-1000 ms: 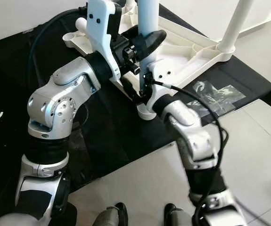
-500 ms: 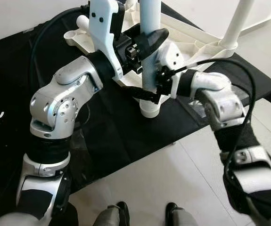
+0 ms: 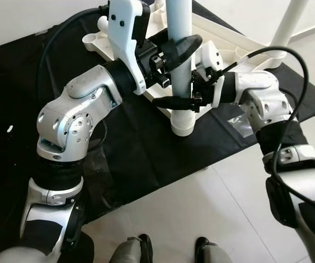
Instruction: Building children table
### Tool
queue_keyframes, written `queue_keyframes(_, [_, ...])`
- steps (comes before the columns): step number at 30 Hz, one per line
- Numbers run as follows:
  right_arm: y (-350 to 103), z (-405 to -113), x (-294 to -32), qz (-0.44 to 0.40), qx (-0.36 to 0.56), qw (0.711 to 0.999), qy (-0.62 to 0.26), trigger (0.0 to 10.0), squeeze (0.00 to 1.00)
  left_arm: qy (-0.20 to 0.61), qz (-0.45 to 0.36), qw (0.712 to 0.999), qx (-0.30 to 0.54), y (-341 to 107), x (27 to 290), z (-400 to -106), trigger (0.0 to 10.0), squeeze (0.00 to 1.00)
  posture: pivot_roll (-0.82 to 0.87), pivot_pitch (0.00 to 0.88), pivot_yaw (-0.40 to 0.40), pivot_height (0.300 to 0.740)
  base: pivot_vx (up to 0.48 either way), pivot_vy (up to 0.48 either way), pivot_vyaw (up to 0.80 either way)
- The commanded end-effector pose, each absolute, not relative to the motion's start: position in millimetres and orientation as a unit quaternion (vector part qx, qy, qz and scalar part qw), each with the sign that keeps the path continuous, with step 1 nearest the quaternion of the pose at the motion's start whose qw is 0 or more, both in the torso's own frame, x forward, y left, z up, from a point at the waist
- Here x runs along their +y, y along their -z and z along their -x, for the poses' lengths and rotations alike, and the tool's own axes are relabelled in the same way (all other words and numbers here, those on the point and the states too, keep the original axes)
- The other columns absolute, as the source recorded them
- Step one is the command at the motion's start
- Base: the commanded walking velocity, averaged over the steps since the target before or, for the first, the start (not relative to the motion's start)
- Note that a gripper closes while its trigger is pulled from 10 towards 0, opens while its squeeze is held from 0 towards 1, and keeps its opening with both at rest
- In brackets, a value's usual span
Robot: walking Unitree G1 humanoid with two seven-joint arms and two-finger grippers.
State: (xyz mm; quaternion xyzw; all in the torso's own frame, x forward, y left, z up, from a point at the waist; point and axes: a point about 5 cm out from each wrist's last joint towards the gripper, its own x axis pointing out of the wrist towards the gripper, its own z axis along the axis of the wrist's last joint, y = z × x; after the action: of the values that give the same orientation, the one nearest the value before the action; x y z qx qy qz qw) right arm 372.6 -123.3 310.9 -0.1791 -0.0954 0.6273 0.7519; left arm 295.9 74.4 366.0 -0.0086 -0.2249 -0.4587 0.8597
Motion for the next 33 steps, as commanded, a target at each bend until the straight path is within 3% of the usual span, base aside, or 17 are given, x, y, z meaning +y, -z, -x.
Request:
queue_keyframes(1, [-309, -369, -114, 0.19, -0.096, 0.721, -0.66, 0.0, 0.0, 0.467, 0.01, 0.862, -0.196, -358, 71, -298, 0.0, 0.0, 0.06, 0.242, 0.128, 0.74, 0.0, 0.0, 0.0])
queue_keyframes(13, [-307, -374, -119, 0.193, -0.106, 0.728, -0.649, 0.0, 0.0, 0.476, 0.011, 0.858, -0.195, -358, 69, -299, 0.0, 0.0, 0.06, 0.245, 0.132, 0.74, 0.0, 0.0, 0.0])
queue_keyframes(14, [-307, -375, -120, 0.19, -0.11, 0.737, -0.639, 0.0, 0.0, 0.474, 0.018, 0.858, -0.198, -359, 69, -299, 3.2, 0.0, 0.06, 0.245, 0.132, 0.74, 0.0, 0.0, 0.0])
queue_keyframes(16, [-306, -375, -121, 0.189, -0.112, 0.743, -0.632, 0.0, 0.0, 0.472, 0.023, 0.858, -0.2, -359, 70, -299, 3.2, 0.0, 0.05, 0.245, 0.133, 0.74, 0.0, 0.0, 0.0])
queue_keyframes(17, [-306, -376, -123, 0.184, -0.118, 0.75, -0.625, 0.0, 0.0, 0.479, 0.026, 0.854, -0.201, -360, 69, -298, 10.0, 1.0, 0.05, 0.245, 0.134, 0.74, 0.0, 0.0, 0.0])
queue_keyframes(25, [-304, -378, -129, 0.173, -0.13, 0.781, -0.586, 0.0, 0.0, 0.475, 0.022, 0.855, -0.206, -365, 70, -298, 10.0, 1.0, 0.05, 0.248, 0.128, 0.74, 0.0, 0.0, 0.0])
queue_keyframes(26, [-304, -379, -131, 0.168, -0.137, 0.796, -0.566, 0.0, 0.0, 0.476, 0.02, 0.855, -0.207, -365, 72, -298, 10.0, 0.0, 0.05, 0.251, 0.127, 0.74, 0.0, 0.0, 0.0])
queue_keyframes(27, [-303, -378, -133, 0.156, -0.144, 0.819, -0.533, 0.0, 0.0, 0.471, 0.018, 0.857, -0.207, -365, 78, -298, 10.0, 0.0, 0.04, 0.255, 0.121, 0.74, 0.0, 0.0, 0.0])
queue_keyframes(29, [-303, -378, -133, 0.156, -0.144, 0.819, -0.533, 0.0, 0.0, 0.471, 0.018, 0.857, -0.207, -365, 78, -298, 10.0, 0.0, 0.04, 0.255, 0.121, 0.74, 0.0, 0.0, 0.0])
queue_keyframes(31, [-288, -370, -131, 0.117, -0.14, 0.867, -0.463, 0.0, 0.0, 0.458, 0.017, 0.865, -0.205, -364, 93, -297, 10.0, 0.0, 0.04, 0.266, 0.112, 0.74, 0.0, 0.0, 0.0])
queue_keyframes(33, [-281, -365, -129, 0.106, -0.136, 0.881, -0.44, 0.0, 0.0, 0.454, 0.017, 0.867, -0.203, -363, 97, -297, 10.0, 0.0, 0.04, 0.266, 0.112, 0.74, 0.0, 0.0, 0.0])
